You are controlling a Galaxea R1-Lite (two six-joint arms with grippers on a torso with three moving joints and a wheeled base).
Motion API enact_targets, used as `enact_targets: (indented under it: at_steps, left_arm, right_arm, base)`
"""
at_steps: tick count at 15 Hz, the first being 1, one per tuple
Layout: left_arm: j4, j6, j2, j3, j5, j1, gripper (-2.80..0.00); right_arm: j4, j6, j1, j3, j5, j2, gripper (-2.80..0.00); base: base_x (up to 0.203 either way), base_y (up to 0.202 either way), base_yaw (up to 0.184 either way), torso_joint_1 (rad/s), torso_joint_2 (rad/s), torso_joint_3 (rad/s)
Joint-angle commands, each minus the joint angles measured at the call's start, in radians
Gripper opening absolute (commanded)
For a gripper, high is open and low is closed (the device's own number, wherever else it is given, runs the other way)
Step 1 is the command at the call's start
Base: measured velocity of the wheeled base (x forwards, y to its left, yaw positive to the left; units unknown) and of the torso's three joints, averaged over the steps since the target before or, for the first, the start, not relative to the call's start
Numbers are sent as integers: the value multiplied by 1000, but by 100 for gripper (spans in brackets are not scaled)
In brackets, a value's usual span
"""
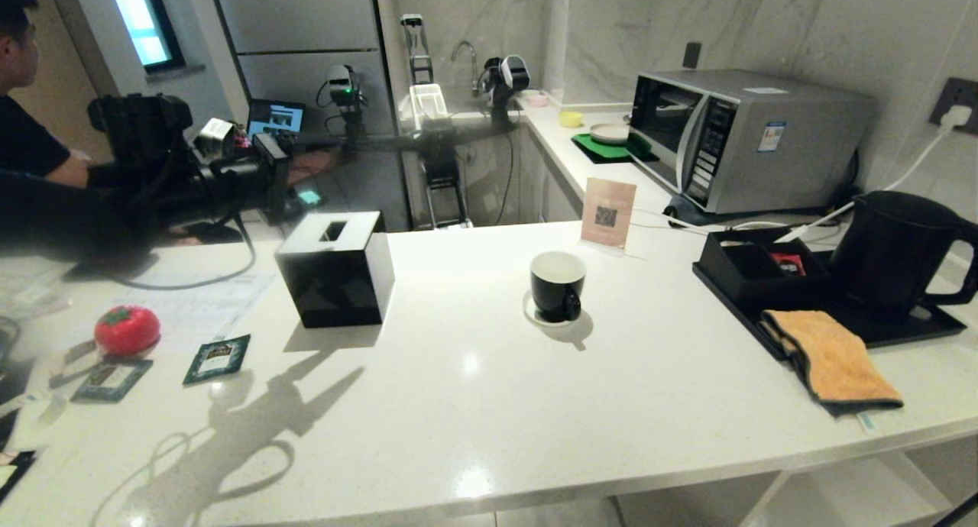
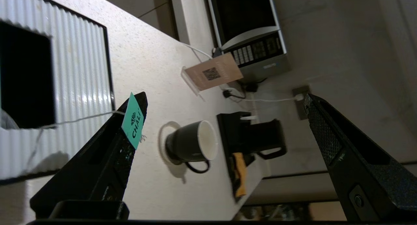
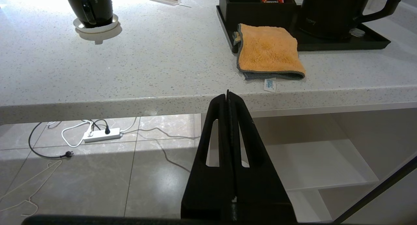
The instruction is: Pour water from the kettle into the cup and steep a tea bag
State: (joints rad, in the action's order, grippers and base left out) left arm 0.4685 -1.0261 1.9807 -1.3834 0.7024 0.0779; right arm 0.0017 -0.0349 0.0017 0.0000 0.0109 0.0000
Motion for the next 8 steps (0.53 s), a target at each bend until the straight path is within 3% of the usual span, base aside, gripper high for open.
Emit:
enact_targets:
  at_steps: [1,3,5,8]
  left_arm:
    - [1,-56,-10,0,-7,-9,0]
    - [1,-100,-8,-1,-11,-9,0]
    - [1,-187,-7,-21,-30,-10,0]
    - [-2,-206,0,-25,-81,-15,0]
  right_arm:
    - [0,0,0,0,0,2,-280]
    - [0,0,1,0,0,2,-280]
    - [0,0,0,0,0,2,-280]
    - [0,0,0,0,0,2,-280]
  base:
    - [0,0,0,0,0,0]
    - [0,0,0,0,0,0]
    - [0,0,0,0,0,0]
    - [0,0,0,0,0,0]
